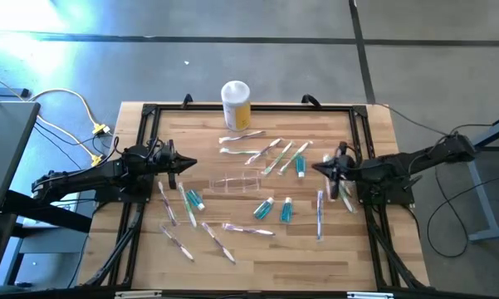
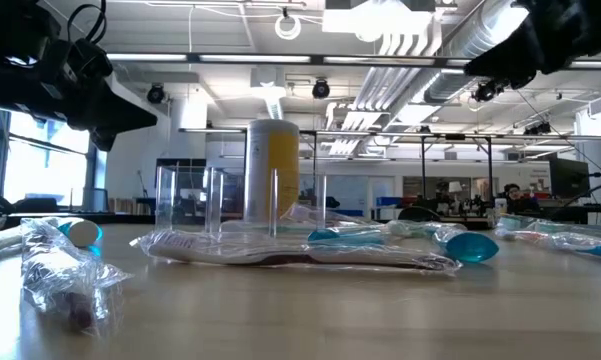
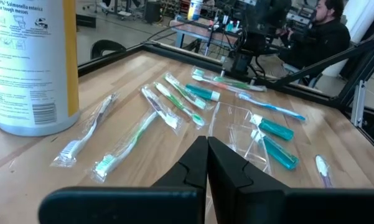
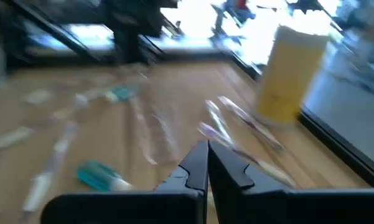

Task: Pick & Place toothbrushing station
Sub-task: Put the mouthwash bottle into the transparent organizer

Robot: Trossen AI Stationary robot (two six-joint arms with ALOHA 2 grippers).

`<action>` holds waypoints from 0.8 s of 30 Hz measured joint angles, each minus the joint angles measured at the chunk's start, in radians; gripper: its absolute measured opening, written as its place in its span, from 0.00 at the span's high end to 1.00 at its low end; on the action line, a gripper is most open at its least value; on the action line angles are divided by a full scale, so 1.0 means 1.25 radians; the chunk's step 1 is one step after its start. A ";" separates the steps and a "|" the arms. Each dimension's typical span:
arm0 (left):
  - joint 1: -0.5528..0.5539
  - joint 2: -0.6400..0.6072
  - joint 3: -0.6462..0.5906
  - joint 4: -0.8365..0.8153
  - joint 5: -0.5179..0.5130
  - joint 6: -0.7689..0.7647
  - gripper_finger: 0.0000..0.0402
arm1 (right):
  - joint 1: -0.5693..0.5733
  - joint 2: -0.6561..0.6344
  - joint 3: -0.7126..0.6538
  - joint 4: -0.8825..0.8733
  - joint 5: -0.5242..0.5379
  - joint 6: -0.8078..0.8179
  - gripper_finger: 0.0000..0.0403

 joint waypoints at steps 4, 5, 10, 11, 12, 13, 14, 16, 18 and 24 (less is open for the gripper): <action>0.000 0.000 0.000 0.000 0.000 -0.007 0.99 | -0.020 0.120 0.129 -0.174 0.070 0.139 0.99; 0.000 0.000 0.000 -0.001 0.004 -0.007 0.99 | -0.028 0.148 0.154 -0.209 0.067 0.164 0.98; 0.000 0.000 0.000 -0.001 0.026 -0.009 0.99 | -0.070 0.275 0.240 -0.322 -0.007 0.294 0.90; 0.000 0.000 0.000 0.000 0.030 -0.009 0.99 | -0.080 0.296 0.254 -0.340 -0.026 0.321 0.87; 0.000 0.000 0.000 0.000 0.031 -0.009 0.99 | -0.091 0.317 0.265 -0.354 -0.041 0.349 0.84; 0.000 0.000 0.000 0.000 0.031 -0.009 0.99 | -0.103 0.337 0.271 -0.367 -0.054 0.378 0.80; 0.000 0.000 0.000 0.000 0.031 -0.009 0.99 | -0.118 0.357 0.274 -0.372 -0.065 0.404 0.76; 0.000 0.000 0.000 0.000 0.033 -0.008 0.99 | -0.150 0.389 0.275 -0.371 -0.094 0.453 0.67; 0.000 0.000 0.000 0.003 0.036 0.000 0.99 | -0.189 0.418 0.276 -0.375 -0.138 0.502 0.59; 0.000 0.000 0.000 0.030 0.034 0.058 0.99 | -0.303 0.512 0.276 -0.381 -0.272 0.591 0.36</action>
